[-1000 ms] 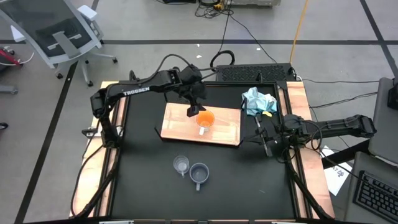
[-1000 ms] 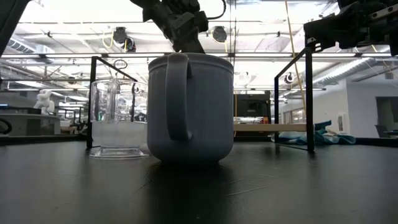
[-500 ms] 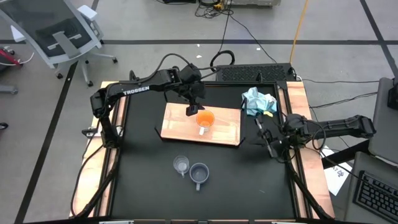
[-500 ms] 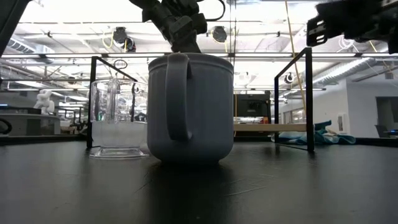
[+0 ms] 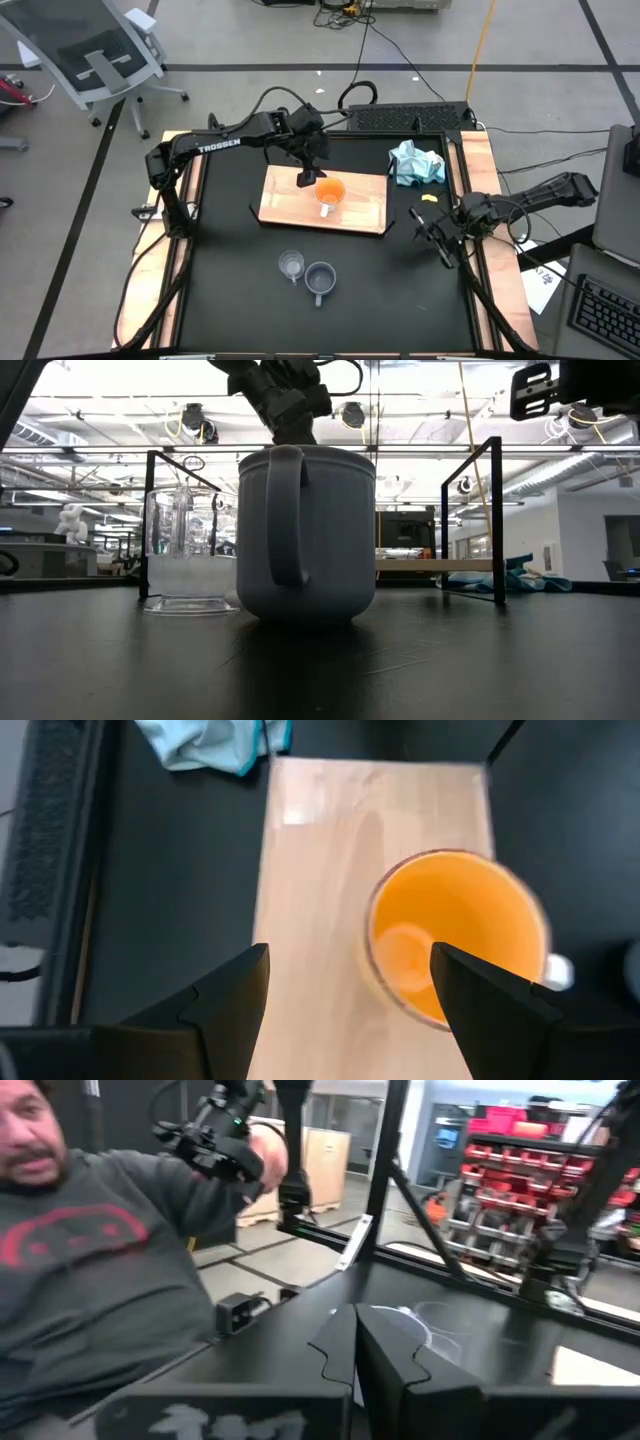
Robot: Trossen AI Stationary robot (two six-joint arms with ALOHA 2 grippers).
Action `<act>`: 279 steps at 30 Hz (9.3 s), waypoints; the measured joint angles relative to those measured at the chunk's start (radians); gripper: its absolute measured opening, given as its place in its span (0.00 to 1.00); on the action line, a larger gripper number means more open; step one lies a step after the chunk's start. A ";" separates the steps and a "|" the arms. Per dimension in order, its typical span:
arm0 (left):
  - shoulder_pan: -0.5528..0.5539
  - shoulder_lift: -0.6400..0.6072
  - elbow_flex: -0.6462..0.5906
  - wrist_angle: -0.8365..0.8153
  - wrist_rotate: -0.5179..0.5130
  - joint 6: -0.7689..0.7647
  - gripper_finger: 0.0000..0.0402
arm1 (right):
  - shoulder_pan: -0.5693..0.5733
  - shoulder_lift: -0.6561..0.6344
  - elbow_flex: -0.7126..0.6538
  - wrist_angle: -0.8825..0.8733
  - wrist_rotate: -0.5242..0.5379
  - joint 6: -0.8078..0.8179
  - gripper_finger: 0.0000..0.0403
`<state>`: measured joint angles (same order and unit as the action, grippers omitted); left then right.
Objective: Stack small to large cups/mugs on shelf
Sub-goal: Put the yellow mug on the shelf, then put the gray mug on the shelf
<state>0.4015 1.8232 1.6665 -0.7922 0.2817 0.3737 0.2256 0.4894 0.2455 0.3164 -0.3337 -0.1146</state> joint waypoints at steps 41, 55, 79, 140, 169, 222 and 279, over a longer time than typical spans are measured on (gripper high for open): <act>-0.083 0.104 0.143 -0.177 -0.030 -0.041 0.70 | 0.019 0.050 0.000 -0.008 0.027 -0.009 0.00; -0.084 0.161 0.142 -0.187 -0.075 -0.031 0.70 | 0.019 0.050 -0.002 -0.023 0.027 -0.009 0.00; -0.076 0.162 0.142 -0.182 -0.075 -0.002 0.58 | 0.018 0.051 -0.032 0.017 0.027 -0.009 0.00; -0.097 0.076 0.174 -0.205 -0.163 -0.079 0.01 | 0.018 0.050 -0.057 0.061 0.027 -0.011 0.00; -0.083 -0.071 0.172 -0.396 -0.134 -0.123 0.01 | 0.018 0.050 -0.057 0.064 0.027 -0.002 0.00; -0.045 -0.287 -0.287 -0.250 -0.258 -0.401 0.01 | 0.018 0.051 -0.057 0.076 0.027 -0.005 0.00; -0.050 -0.354 -0.365 -0.158 -0.291 -0.314 0.22 | 0.018 0.050 -0.057 0.076 0.027 -0.006 0.00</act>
<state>0.3519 1.4691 1.3014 -0.9503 -0.0090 0.0600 0.2440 0.5396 0.1886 0.3920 -0.3069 -0.1207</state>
